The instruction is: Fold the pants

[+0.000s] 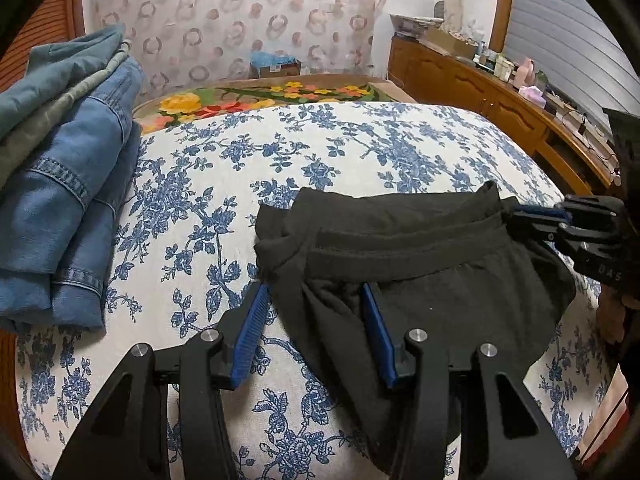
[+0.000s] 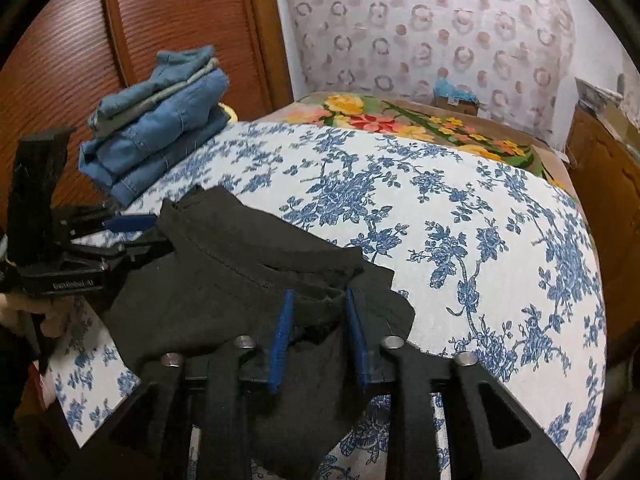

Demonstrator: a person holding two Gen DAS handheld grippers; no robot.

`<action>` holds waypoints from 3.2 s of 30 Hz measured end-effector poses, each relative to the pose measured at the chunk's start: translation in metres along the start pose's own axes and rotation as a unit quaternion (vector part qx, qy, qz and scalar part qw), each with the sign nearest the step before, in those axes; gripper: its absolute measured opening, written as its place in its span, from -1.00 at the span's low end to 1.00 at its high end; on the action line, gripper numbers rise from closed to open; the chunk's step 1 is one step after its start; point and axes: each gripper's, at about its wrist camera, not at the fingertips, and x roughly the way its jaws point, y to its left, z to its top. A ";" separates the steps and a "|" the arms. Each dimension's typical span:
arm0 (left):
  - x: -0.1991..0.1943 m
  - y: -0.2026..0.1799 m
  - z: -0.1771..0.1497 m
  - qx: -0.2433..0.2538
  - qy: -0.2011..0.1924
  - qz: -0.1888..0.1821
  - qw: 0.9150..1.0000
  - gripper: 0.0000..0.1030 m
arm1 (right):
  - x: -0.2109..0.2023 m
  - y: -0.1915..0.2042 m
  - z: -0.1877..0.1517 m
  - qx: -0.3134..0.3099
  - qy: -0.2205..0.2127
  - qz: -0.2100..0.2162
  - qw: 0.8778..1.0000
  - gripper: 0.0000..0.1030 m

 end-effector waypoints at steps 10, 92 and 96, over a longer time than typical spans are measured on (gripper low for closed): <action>-0.045 0.004 0.005 -0.016 -0.061 -0.009 0.998 -0.03 | -0.004 0.009 0.022 0.002 -0.048 -0.082 0.995 -0.87; -0.111 -0.032 -0.088 0.019 -0.019 -0.084 0.996 -0.26 | -0.123 0.033 -0.108 0.072 -0.024 -0.018 0.997 -0.85; -0.112 -0.030 -0.083 0.020 -0.027 -0.075 0.997 -0.02 | -0.129 0.033 -0.108 0.069 -0.024 -0.036 0.997 -0.75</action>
